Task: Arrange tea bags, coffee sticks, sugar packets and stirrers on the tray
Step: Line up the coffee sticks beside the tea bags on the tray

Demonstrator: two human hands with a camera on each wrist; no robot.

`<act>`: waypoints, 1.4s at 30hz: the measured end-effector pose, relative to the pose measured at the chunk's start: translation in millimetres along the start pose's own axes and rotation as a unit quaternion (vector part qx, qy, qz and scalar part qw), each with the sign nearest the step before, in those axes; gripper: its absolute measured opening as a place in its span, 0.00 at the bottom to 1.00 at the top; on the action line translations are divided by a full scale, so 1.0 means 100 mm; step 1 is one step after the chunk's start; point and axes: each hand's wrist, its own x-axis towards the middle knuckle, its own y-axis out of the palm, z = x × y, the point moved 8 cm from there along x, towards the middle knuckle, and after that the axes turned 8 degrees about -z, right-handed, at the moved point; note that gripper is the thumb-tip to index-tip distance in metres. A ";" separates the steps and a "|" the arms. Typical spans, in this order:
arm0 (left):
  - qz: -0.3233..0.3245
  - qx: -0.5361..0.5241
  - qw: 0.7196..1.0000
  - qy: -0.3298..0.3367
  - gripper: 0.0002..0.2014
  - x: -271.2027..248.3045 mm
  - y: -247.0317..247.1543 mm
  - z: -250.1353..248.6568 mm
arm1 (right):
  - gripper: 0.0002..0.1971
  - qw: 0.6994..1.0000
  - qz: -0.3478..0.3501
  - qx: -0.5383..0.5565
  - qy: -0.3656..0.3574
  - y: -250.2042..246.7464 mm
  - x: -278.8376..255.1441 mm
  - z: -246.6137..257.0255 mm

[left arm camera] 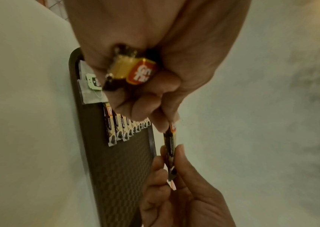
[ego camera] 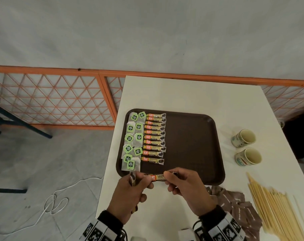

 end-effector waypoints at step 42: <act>0.028 -0.289 0.949 -0.127 0.29 0.32 -0.43 0.00 | 0.06 0.900 -0.049 -0.316 -0.294 0.56 0.13 0.39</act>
